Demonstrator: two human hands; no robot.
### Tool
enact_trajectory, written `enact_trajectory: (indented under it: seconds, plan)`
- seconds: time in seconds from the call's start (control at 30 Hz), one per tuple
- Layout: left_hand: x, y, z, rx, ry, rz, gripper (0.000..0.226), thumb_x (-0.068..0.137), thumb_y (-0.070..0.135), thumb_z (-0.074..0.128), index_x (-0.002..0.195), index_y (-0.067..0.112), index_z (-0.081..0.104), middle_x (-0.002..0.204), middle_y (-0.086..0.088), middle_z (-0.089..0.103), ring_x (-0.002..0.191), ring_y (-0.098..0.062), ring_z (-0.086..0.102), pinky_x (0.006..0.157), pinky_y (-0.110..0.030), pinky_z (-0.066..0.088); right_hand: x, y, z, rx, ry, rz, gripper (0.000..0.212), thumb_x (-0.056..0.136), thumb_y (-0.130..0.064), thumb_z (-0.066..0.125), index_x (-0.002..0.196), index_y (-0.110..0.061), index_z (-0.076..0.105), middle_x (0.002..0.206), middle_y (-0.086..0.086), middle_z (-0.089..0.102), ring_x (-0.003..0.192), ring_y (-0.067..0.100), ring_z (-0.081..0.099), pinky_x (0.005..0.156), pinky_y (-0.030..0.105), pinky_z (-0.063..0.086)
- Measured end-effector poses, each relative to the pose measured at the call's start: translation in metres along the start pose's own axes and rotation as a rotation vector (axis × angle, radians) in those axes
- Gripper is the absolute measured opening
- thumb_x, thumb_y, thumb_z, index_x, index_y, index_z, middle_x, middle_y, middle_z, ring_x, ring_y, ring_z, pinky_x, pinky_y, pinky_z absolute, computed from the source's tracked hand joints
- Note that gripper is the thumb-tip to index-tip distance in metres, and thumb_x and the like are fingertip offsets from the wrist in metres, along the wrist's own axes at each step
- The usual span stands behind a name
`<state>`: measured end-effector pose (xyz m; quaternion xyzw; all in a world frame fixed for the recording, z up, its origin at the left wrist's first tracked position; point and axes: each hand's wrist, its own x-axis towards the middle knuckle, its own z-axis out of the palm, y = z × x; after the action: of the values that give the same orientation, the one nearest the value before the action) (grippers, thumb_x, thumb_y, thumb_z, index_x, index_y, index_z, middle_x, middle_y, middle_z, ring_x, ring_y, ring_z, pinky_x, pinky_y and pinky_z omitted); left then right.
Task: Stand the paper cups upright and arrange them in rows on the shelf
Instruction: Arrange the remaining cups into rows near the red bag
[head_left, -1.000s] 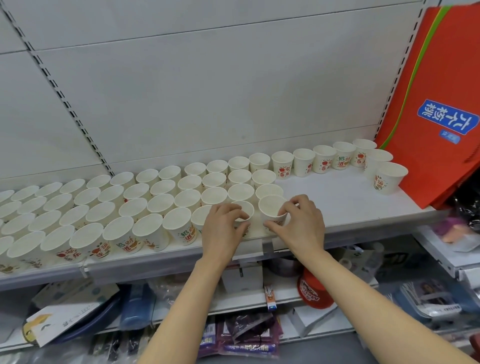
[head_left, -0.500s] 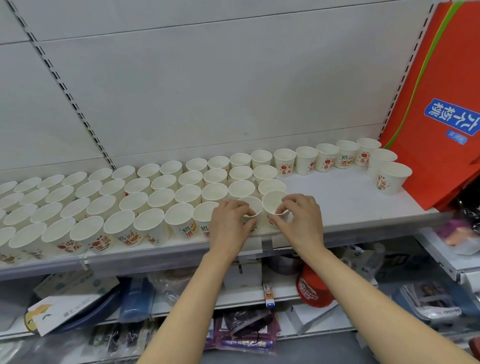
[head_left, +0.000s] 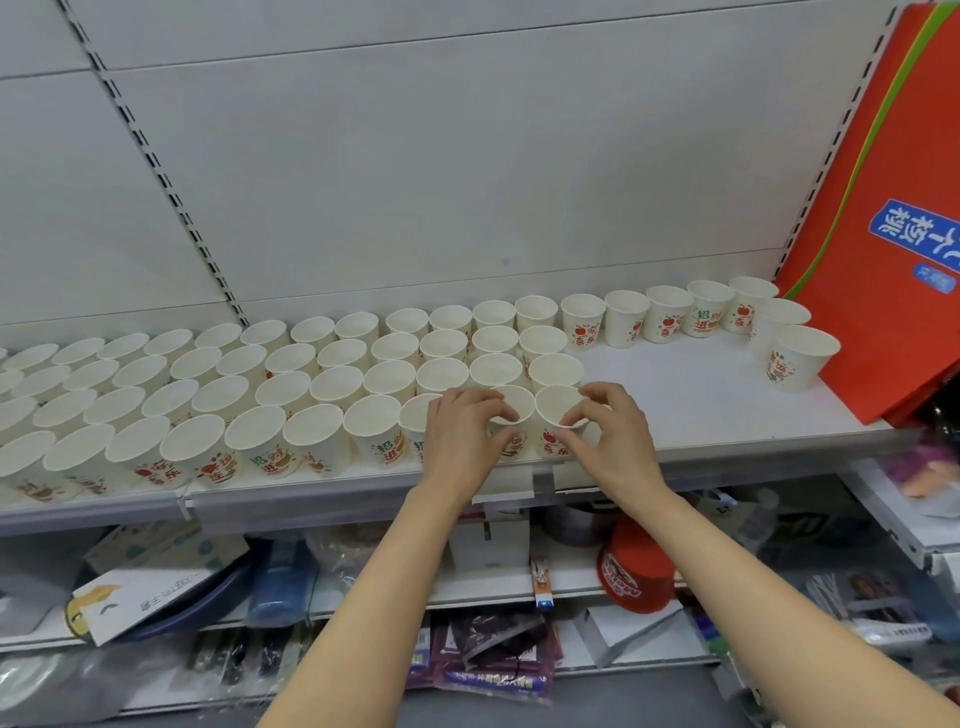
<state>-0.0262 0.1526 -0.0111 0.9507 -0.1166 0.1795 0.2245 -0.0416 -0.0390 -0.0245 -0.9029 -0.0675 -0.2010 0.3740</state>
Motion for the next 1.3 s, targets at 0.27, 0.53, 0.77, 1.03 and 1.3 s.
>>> enact_trajectory:
  seconds: [0.27,0.53,0.77,1.03,1.3]
  plan:
    - [-0.008,-0.005,0.001,0.063,0.024,0.004,0.038,0.079,0.048,0.070,0.114,0.032,0.068,0.129,0.008,0.060,0.122,-0.015,0.048,0.106,-0.031,0.018,0.000,-0.007,0.013,0.018,0.018,0.017,0.040,0.070,-0.034,0.081,0.101,-0.019,0.060,0.129,0.001,0.050,0.124,0.018,0.044,0.101,0.033,0.035]
    - [-0.028,-0.038,-0.016,0.097,0.168,-0.045,0.056,0.072,0.050,0.076,0.122,0.031,0.062,0.128,0.009,0.060,0.118,-0.017,0.051,0.103,-0.035,0.024,0.001,-0.004,0.011,0.018,0.049,0.023,0.052,0.073,-0.027,0.078,0.118,-0.016,0.053,0.126,0.000,0.051,0.118,0.017,0.046,0.100,0.031,0.039]
    - [-0.030,-0.053,-0.027,0.258,0.100,-0.104,0.015,0.080,0.035,0.071,0.095,0.031,0.070,0.103,0.013,0.069,0.110,-0.012,0.057,0.106,-0.037,0.013,-0.002,-0.007,0.013,0.076,0.004,0.119,0.073,0.077,-0.027,0.076,0.139,-0.021,0.037,0.141,0.000,0.041,0.130,0.016,0.038,0.107,0.031,0.033]
    - [-0.020,-0.038,-0.022,0.159,0.077,-0.054,0.015,0.081,0.042,0.069,0.094,0.033,0.068,0.104,0.015,0.068,0.108,-0.011,0.056,0.107,-0.035,0.010,-0.007,-0.016,0.009,0.068,0.000,0.108,0.079,0.076,-0.031,0.076,0.142,-0.019,0.034,0.144,0.001,0.040,0.132,0.017,0.036,0.108,0.031,0.031]
    - [-0.006,-0.012,-0.016,0.159,0.015,0.097,0.038,0.075,0.053,0.072,0.109,0.036,0.068,0.124,0.011,0.061,0.119,-0.014,0.049,0.103,-0.033,0.018,-0.007,-0.014,0.005,0.043,-0.019,0.118,0.076,0.078,-0.031,0.076,0.141,-0.018,0.036,0.139,0.002,0.044,0.128,0.017,0.042,0.107,0.033,0.036]
